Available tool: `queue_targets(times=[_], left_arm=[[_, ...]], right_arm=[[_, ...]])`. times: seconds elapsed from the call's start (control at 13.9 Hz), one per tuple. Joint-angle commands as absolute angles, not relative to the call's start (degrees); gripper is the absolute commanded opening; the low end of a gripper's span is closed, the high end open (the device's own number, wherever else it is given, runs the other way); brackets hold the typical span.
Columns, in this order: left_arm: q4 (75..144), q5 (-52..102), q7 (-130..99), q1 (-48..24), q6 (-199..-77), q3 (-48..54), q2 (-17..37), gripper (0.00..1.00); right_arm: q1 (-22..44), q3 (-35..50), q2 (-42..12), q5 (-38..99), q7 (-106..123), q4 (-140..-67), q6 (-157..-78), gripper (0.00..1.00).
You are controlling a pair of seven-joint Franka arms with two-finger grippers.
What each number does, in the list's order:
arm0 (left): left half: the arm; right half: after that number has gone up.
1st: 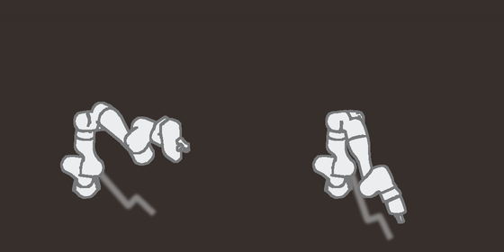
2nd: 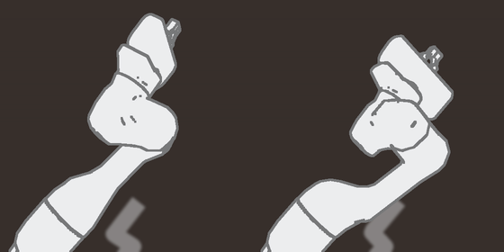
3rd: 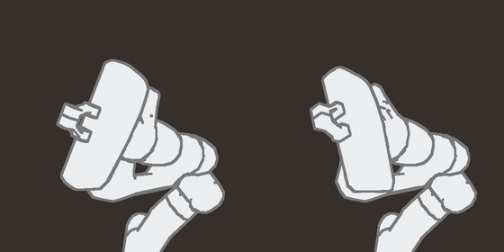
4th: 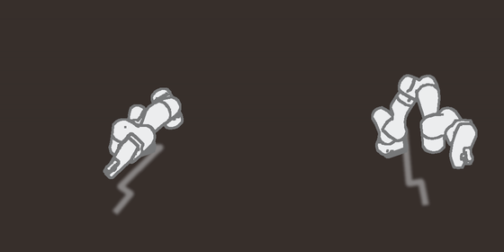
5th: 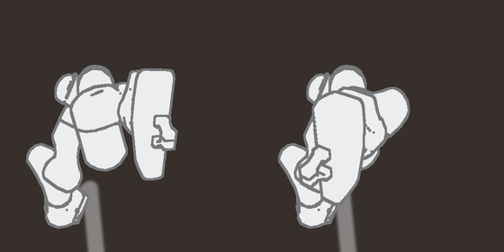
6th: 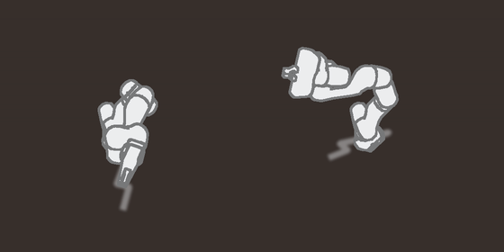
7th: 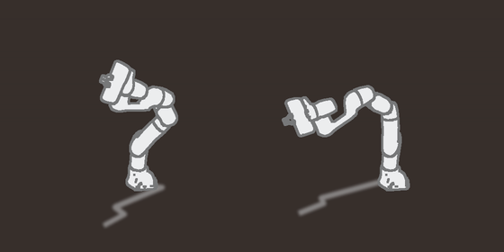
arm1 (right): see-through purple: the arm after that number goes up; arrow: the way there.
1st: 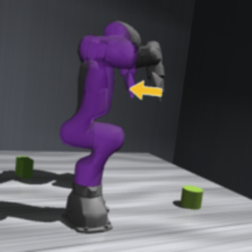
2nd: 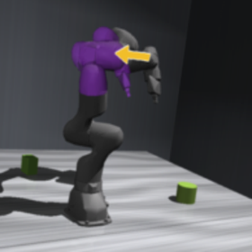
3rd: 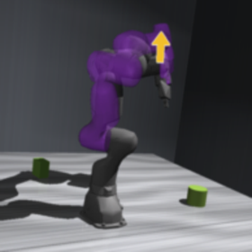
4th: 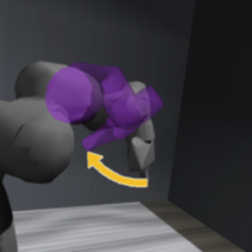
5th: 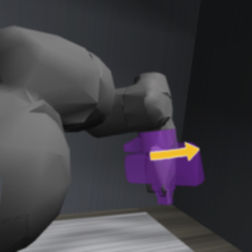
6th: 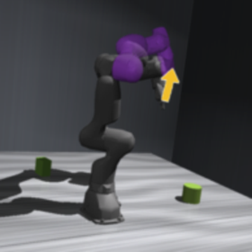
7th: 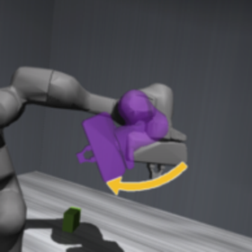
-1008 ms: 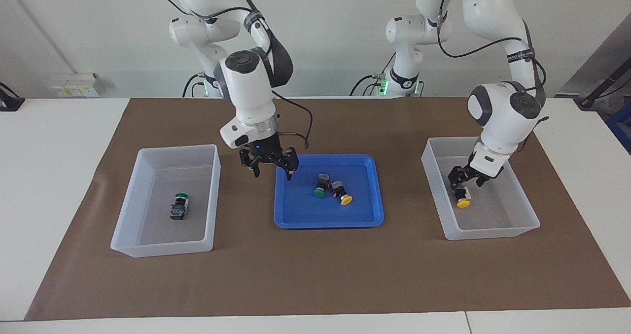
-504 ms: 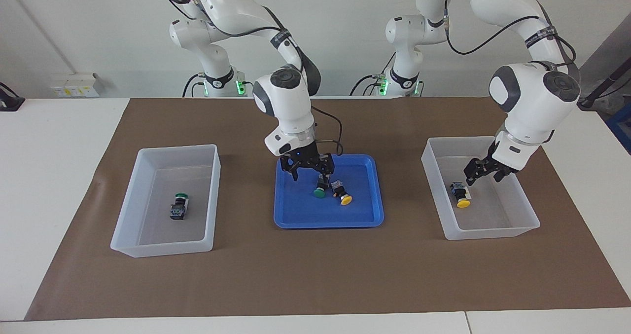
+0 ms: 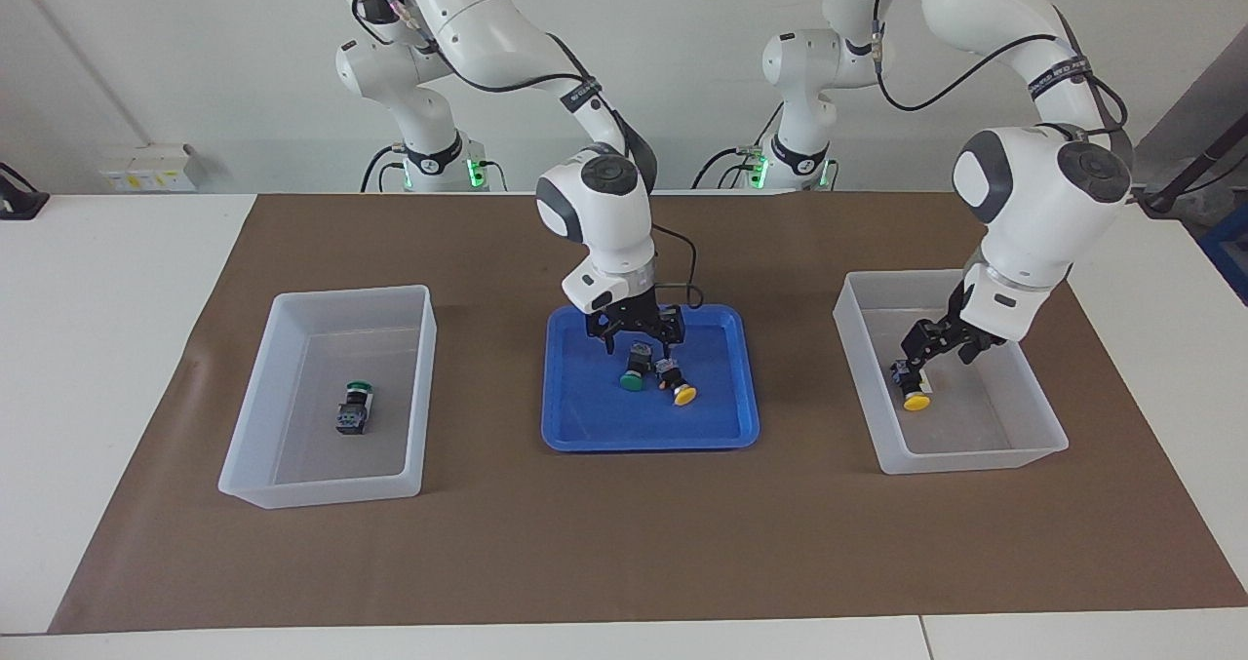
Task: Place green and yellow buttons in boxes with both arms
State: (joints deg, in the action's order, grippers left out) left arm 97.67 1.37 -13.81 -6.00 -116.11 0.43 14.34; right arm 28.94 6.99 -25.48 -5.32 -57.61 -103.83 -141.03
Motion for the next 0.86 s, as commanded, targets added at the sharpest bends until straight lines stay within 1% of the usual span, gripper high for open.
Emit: queue_targets(times=[0.0, 0.22, 0.29, 0.36, 0.58, 0.65, 0.72, 0.79], left_arm=[[97.2, 1.9, -15.9, -7.7, -115.3, -0.4, 14.9, 0.89], [98.3, 1.9, -16.1, -7.9, -115.9, -0.4, 14.7, 0.89], [98.7, 1.9, -16.1, -7.9, -116.0, -0.4, 14.6, 0.89], [99.2, 1.9, -16.1, -7.9, -116.5, -0.4, 14.5, 0.89], [100.0, 1.9, -16.1, -7.9, -117.1, -0.4, 14.2, 0.89], [100.1, 1.9, -16.1, -7.9, -117.1, -0.4, 14.2, 0.89], [100.2, 1.9, -16.1, -7.9, -117.1, -0.4, 14.2, 0.89], [100.4, 1.9, -16.1, -8.0, -117.2, -0.4, 14.2, 0.89]], right_arm=[[29.4, 7.1, -26.5, -7.0, -62.8, -104.6, -143.9, 1.00], [29.4, 7.1, -26.5, -7.0, -63.1, -105.4, -144.1, 1.00], [29.4, 7.1, -26.4, -7.0, -63.1, -105.7, -144.1, 0.96], [29.4, 7.0, -26.4, -7.1, -63.1, -106.1, -144.1, 0.86], [29.4, 7.0, -26.3, -7.1, -64.4, -106.6, -144.5, 0.29], [29.4, 7.0, -26.3, -7.1, -65.2, -106.5, -144.5, 0.13], [29.4, 7.0, -26.3, -7.1, -65.8, -106.3, -144.5, 0.02], [29.4, 7.0, -26.3, -7.1, -66.4, -106.2, -144.5, 0.00]])
